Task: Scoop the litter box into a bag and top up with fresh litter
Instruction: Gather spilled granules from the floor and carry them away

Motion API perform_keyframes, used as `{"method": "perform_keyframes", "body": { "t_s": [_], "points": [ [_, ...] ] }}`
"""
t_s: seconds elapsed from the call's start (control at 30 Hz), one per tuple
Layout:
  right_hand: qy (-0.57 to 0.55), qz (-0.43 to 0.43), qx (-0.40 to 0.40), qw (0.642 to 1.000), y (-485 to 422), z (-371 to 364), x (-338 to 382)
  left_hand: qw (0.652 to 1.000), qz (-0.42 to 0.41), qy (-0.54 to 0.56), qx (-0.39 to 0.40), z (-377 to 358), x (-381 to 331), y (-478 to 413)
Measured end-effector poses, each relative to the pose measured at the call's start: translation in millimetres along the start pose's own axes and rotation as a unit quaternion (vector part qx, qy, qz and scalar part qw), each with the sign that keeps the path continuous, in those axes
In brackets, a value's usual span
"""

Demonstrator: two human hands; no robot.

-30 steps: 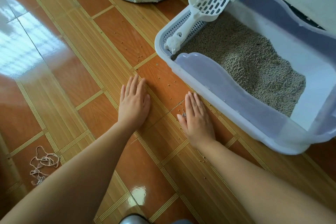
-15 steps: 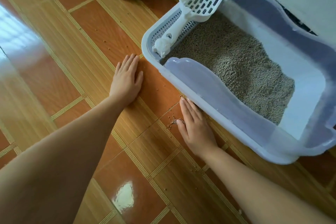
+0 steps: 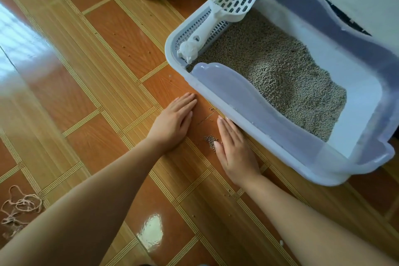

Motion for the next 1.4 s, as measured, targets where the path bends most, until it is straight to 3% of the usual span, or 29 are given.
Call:
{"method": "perform_keyframes", "body": {
  "t_s": [0.23, 0.37, 0.47, 0.83, 1.0, 1.1, 1.23, 1.4],
  "points": [
    [0.005, -0.004, 0.002, 1.0, 10.2, 0.0, -6.1, 0.998, -0.05, -0.035, 0.007, -13.6, -16.8, 21.4],
    [0.026, -0.007, 0.004, 1.0, 15.4, 1.6, -6.9, 0.99, 0.069, -0.117, -0.031, -9.0, 3.2, 30.0],
    [0.04, -0.018, 0.022, 0.999, 16.8, -1.1, -8.9, 0.982, 0.146, -0.12, -0.015, -12.2, 12.2, 33.1],
    [0.031, -0.011, 0.025, 0.999, 24.8, 0.6, -13.8, 0.992, -0.029, -0.093, 0.082, -44.5, -34.8, 31.8],
    [0.064, -0.005, 0.005, 0.998, 31.8, 9.5, -15.9, 0.993, 0.015, -0.109, 0.038, -29.3, -31.1, 16.2],
    [0.057, -0.015, 0.017, 0.998, 33.5, 6.0, -17.8, 0.991, 0.04, -0.112, 0.061, -29.4, -31.6, 3.3],
    [0.033, -0.043, 0.071, 0.996, 33.2, -3.2, -14.4, 0.987, -0.007, -0.124, 0.101, -40.0, -41.6, 1.3],
    [0.021, -0.052, 0.083, 0.995, 26.7, -6.7, -4.6, 0.985, -0.064, -0.119, 0.111, -46.2, -48.2, 12.0]
  ]
}}
Point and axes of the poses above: each hand's wrist, its own y-axis away from the middle knuckle, its own z-axis out of the back of the hand, x = y × z, the point moved 6 cm from there along -y, towards the middle knuckle, and after that the axes turned 14 degrees about x, right-handed, at the moved point
